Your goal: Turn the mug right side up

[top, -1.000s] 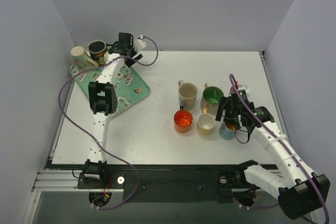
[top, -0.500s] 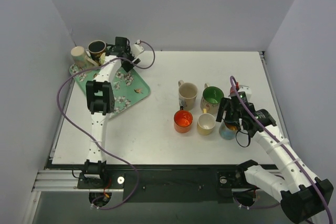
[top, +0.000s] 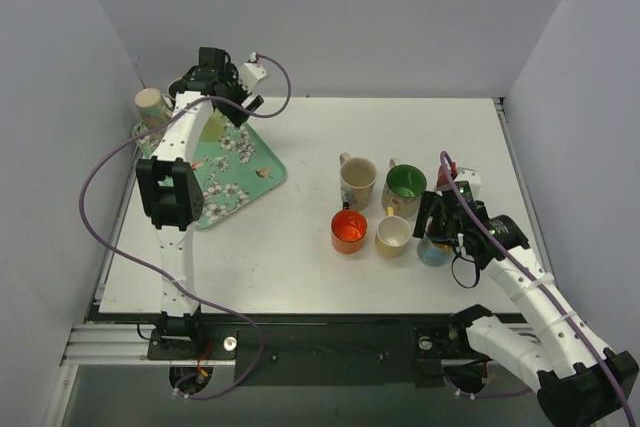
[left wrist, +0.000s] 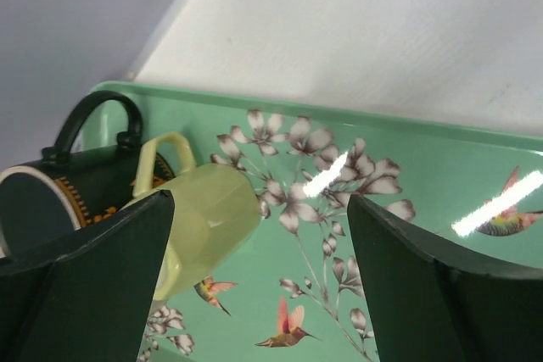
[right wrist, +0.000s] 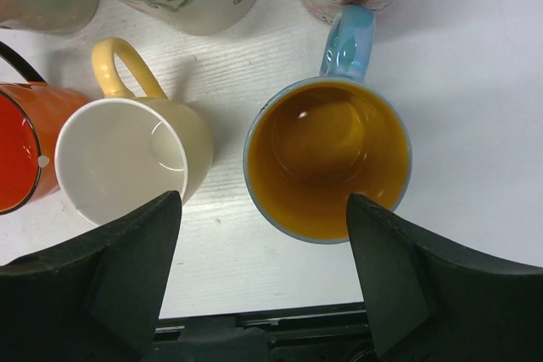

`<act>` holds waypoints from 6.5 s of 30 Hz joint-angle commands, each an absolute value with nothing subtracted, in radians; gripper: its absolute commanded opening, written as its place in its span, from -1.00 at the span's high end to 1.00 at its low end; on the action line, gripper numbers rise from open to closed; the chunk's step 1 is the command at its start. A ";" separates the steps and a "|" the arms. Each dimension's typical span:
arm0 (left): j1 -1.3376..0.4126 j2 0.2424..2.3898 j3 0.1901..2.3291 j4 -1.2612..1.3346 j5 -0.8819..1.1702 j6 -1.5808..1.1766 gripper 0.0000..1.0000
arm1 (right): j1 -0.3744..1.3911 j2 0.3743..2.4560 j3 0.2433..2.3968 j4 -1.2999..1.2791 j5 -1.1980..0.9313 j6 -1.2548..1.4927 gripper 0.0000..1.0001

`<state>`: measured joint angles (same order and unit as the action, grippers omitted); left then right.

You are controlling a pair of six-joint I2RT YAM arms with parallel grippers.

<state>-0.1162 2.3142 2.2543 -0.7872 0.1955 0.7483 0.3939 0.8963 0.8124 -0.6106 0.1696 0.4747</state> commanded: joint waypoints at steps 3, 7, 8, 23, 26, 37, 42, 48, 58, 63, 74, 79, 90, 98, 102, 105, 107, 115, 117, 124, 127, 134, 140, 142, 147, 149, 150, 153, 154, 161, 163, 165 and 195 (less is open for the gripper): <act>-0.072 2.356 2.524 -0.800 0.100 0.517 -0.95 | 0.399 0.861 0.776 -0.644 0.215 0.485 -0.47; -0.045 2.422 2.571 -0.845 0.063 0.425 -0.95 | 0.397 0.847 0.772 -0.643 0.222 0.486 -0.47; -0.031 2.413 2.556 -0.838 0.077 0.405 -0.95 | 0.397 0.847 0.770 -0.643 0.222 0.485 -0.48; 0.043 2.470 2.477 -0.764 0.071 0.226 -0.94 | 0.397 0.865 0.744 -0.624 0.224 0.488 -0.47; 0.044 2.483 2.473 -0.758 0.084 0.222 -0.95 | 0.397 0.862 0.746 -0.624 0.229 0.486 -0.48; 0.035 2.556 2.513 -0.680 0.038 0.232 -0.90 | 0.399 0.876 0.736 -0.611 0.215 0.491 -0.48; 0.037 2.563 2.511 -0.649 0.058 0.226 -0.73 | 0.399 0.870 0.733 -0.612 0.216 0.495 -0.48; 0.040 2.499 2.439 -0.635 0.161 0.227 0.31 | 0.399 0.871 0.741 -0.614 0.212 0.499 -0.48; 0.052 2.310 2.277 -0.704 0.405 0.284 1.00 | 0.422 0.804 0.822 -0.690 0.242 0.486 -0.47; 0.054 2.191 2.204 -0.735 0.504 0.351 1.00 | 0.428 0.776 0.909 -0.703 0.221 0.466 -0.50; 0.034 2.017 2.169 -1.006 0.761 0.488 1.00 | 0.460 0.840 1.120 -0.519 -0.116 0.312 -0.58; -0.031 1.887 2.128 -1.133 0.854 0.525 1.00 | 0.570 0.983 1.212 -0.336 -0.206 0.311 -0.53; -0.225 1.684 2.066 -1.416 0.982 0.724 1.00 | 0.709 1.419 1.606 -0.279 -0.451 0.161 -0.54; -0.279 1.631 2.045 -1.502 1.031 0.808 1.00 | 0.718 1.517 1.648 -0.304 -0.543 0.170 -0.41; -0.281 1.629 2.049 -1.503 1.045 0.815 1.00 | 0.719 1.520 1.623 -0.311 -0.636 0.147 -0.18; -0.287 1.637 2.066 -1.542 1.060 0.856 1.00 | 0.719 1.520 1.611 -0.316 -0.664 0.108 -0.01; -0.291 1.649 2.085 -1.578 1.072 0.885 1.00 | 0.721 1.528 1.621 -0.353 -0.676 0.081 0.12; -0.302 1.654 2.065 -1.588 1.092 0.903 1.00 | 0.713 1.568 1.615 -0.410 -0.661 0.008 -0.02; -0.307 1.655 2.033 -1.575 1.098 0.900 1.00 | 0.710 1.584 1.620 -0.402 -0.666 0.008 -0.02; -0.282 1.706 1.950 -1.482 1.092 0.848 1.00 | 0.709 1.628 1.586 -0.311 -0.661 0.022 1.00; -0.268 1.720 1.960 -1.482 1.072 0.851 1.00 | 0.706 1.595 1.559 -0.302 -0.646 0.020 1.00; -0.180 1.726 1.945 -1.361 1.028 0.690 -0.39 | 0.693 1.545 1.564 -0.321 -0.497 0.193 1.00; -0.113 1.625 1.840 -1.076 0.885 0.549 -0.70 | 0.680 1.545 1.393 -0.094 -0.506 0.633 1.00; -0.118 1.573 1.792 -0.988 0.819 0.520 -0.73 | 0.677 1.529 1.364 -0.048 -0.460 0.691 1.00; -0.141 1.494 1.763 -0.927 0.729 0.523 -0.76 | 0.658 1.525 1.332 0.098 -0.420 0.799 1.00; -0.159 1.497 1.717 -0.924 0.709 0.561 -0.76 | 0.657 1.531 1.321 0.142 -0.433 0.836 1.00; -0.156 1.502 1.692 -0.907 0.712 0.568 -0.76 | 0.657 1.532 1.313 0.168 -0.439 0.860 1.00; -0.118 1.560 1.632 -0.893 0.794 0.603 -0.76 | 0.658 1.528 1.255 0.210 -0.433 0.874 1.00; -0.104 1.578 1.634 -0.916 0.819 0.624 -0.75 | 0.658 1.525 1.241 0.215 -0.431 0.868 1.00; -0.084 1.796 1.747 -1.225 1.077 0.888 0.18 | 0.683 1.535 1.210 0.210 -0.407 0.773 1.00; -0.084 1.856 1.796 -1.417 1.123 1.000 0.43 | 0.689 1.545 1.213 0.210 -0.397 0.744 1.00; -0.080 1.905 1.848 -1.561 1.150 1.093 0.70 | 0.692 1.540 1.207 0.213 -0.399 0.703 1.00; -0.067 1.809 1.451 -1.598 1.180 1.731 1.00 | 0.882 1.621 1.099 0.196 -0.256 0.008 1.00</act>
